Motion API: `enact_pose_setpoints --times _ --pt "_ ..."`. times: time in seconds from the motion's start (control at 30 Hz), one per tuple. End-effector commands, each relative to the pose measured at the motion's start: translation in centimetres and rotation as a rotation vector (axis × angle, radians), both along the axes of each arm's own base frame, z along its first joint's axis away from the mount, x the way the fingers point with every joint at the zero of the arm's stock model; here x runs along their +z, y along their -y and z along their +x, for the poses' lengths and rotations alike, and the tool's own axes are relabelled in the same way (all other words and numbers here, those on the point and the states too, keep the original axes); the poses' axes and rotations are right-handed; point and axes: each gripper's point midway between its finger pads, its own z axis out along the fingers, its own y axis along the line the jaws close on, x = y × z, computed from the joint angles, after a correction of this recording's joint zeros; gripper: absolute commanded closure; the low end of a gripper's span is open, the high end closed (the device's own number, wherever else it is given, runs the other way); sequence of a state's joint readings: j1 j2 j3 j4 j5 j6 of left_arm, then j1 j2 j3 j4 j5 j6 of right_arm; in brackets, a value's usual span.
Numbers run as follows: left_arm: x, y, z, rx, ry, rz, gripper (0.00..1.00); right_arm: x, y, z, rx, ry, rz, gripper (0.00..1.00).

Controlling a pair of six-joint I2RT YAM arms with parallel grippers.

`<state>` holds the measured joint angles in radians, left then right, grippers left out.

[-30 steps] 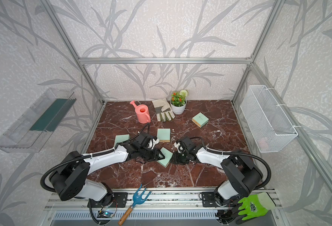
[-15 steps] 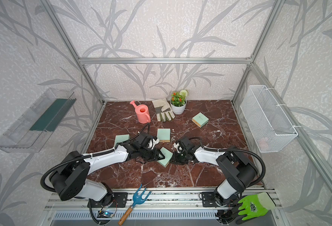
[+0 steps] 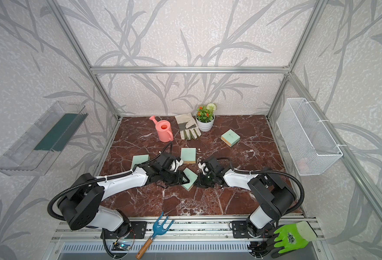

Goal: Take out the earrings from the drawer-style jewelry box
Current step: Open the drawer in the jewelry box.

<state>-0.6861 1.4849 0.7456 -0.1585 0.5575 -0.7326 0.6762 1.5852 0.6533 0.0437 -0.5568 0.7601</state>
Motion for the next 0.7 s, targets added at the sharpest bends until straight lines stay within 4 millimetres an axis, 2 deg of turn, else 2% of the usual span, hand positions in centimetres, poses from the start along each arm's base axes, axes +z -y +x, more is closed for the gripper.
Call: enact_pose_setpoints --times 0.0,0.07,0.67 --pt "-0.2 -0.1 0.2 -0.005 0.012 0.021 0.57 -0.2 -0.3 -0.6 0.002 -0.020 0.027 0.97" --pt "-0.2 -0.2 0.2 -0.004 0.015 0.025 0.57 -0.5 0.0 -0.7 -0.002 -0.022 0.016 1.00" --pt "-0.8 -0.4 0.6 0.007 0.014 0.053 0.56 -1.1 1.7 -2.1 -0.003 -0.026 -0.032 1.00"
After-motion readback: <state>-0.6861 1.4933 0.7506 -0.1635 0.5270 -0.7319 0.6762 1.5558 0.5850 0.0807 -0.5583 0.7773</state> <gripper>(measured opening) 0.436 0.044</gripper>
